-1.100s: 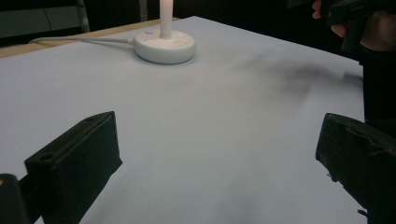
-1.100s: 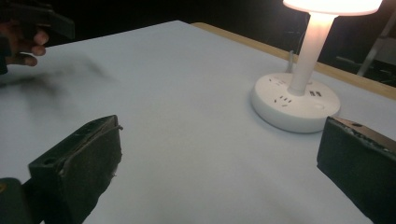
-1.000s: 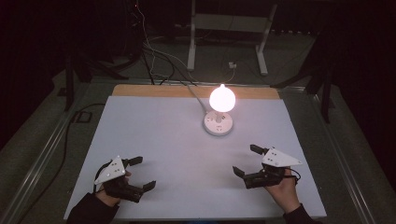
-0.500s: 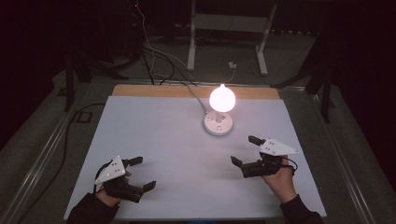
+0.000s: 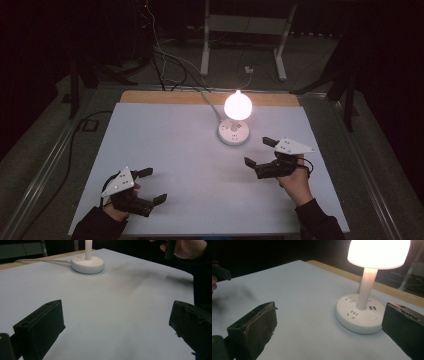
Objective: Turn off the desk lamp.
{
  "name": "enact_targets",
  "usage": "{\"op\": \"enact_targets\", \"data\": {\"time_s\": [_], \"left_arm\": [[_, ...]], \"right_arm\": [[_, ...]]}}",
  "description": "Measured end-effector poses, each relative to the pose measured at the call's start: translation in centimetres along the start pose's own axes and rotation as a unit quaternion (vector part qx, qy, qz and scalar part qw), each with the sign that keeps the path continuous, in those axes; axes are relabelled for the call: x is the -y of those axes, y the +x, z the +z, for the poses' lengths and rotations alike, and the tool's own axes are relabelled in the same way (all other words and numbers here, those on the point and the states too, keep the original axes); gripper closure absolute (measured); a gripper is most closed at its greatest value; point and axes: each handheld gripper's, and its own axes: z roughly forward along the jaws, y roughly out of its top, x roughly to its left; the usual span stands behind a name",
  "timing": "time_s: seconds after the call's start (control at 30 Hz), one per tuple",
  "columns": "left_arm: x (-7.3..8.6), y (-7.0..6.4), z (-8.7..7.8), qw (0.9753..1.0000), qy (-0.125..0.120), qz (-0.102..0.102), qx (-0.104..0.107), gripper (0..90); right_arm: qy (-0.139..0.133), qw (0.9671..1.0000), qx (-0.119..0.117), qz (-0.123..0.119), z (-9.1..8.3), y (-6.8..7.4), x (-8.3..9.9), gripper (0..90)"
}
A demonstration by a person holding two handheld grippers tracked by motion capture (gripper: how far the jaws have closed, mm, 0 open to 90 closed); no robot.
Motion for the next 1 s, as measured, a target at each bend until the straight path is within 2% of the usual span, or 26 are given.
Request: {"op": "enact_targets", "data": {"time_s": [0.13,0.33,0.87,1.0], "left_arm": [[0.0,0.0,0.0,1.0000,0.000,-0.002,-0.001,0.4],[0.0,0.0,0.0,1.0000,0.000,-0.001,0.001,0.4],[0.0,0.0,0.0,1.0000,-0.003,-0.003,0.005,0.4],[-0.1,-0.1,0.0,1.0000,-0.004,-0.004,0.006,0.4]], "right_arm": [[-0.004,0.9998,0.017,0.009,0.8,-0.6,-0.3,0.0],[-0.005,0.9996,0.024,0.017,1.7,-1.5,-0.5,0.0],[0.016,0.9973,0.054,0.047,4.7,-4.0,-1.2,0.0],[0.028,0.9960,0.059,0.061,5.3,-4.5,-1.1,9.3]]}}
